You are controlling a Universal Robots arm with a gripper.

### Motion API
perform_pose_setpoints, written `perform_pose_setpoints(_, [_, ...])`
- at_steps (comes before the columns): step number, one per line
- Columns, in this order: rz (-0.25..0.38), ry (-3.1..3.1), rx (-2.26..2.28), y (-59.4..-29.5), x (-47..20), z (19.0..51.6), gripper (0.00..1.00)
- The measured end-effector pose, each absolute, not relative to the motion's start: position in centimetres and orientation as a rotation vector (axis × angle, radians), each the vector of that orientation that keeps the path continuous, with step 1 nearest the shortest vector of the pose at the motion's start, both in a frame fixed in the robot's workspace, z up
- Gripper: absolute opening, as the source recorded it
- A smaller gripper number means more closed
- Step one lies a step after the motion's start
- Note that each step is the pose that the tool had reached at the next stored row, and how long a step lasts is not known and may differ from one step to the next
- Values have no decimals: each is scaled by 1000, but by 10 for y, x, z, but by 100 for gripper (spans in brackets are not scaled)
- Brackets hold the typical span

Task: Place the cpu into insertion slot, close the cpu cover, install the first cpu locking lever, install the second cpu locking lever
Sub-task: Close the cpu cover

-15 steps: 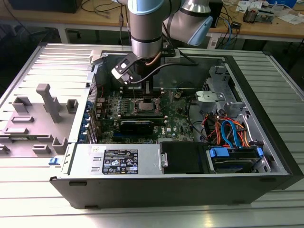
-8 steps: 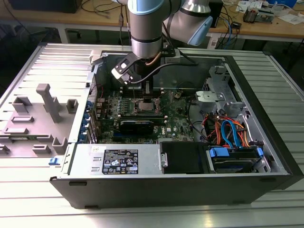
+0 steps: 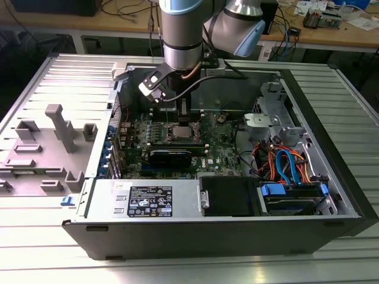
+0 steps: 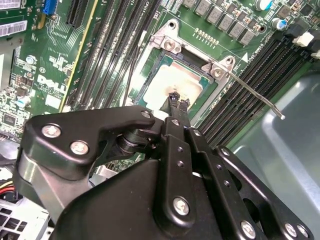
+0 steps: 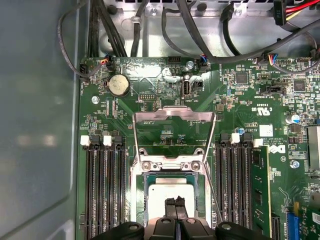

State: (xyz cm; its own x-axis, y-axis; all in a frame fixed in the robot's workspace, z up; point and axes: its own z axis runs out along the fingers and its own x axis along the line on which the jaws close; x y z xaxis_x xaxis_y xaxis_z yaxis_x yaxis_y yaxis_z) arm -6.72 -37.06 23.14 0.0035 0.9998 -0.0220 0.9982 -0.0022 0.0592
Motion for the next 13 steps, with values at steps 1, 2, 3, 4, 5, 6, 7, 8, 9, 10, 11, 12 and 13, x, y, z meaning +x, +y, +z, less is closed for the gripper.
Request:
perform_pose_setpoints(1, [40, 2178, 2184, -371, -67, 233, 11])
perform_pose_setpoints(2, [40, 2178, 2184, -371, -67, 234, 11])
perform_pose_setpoints(3, [40, 2178, 2184, -371, -67, 234, 11])
perform_pose_setpoints(4, [40, 2178, 2184, -371, -67, 235, 11])
perform_pose_setpoints(5, [40, 2178, 2184, -371, -67, 236, 11])
perform_pose_setpoints(6, [40, 2178, 2184, -371, -67, 237, 11])
perform_pose_setpoints(7, [40, 2178, 2184, -371, -67, 238, 11])
perform_pose_setpoints(8, [40, 2178, 2184, -371, -67, 239, 11])
perform_pose_setpoints(9, [40, 2178, 2183, -371, -67, 240, 11])
perform_pose_setpoints(10, [40, 2177, 2183, -371, -67, 240, 11])
perform_pose_setpoints(11, [40, 2177, 2183, -371, -67, 241, 11])
perform_pose_setpoints(12, [39, 2177, 2183, -371, -67, 241, 11])
perform_pose_setpoints(13, [39, 2177, 2183, -371, -67, 242, 11])
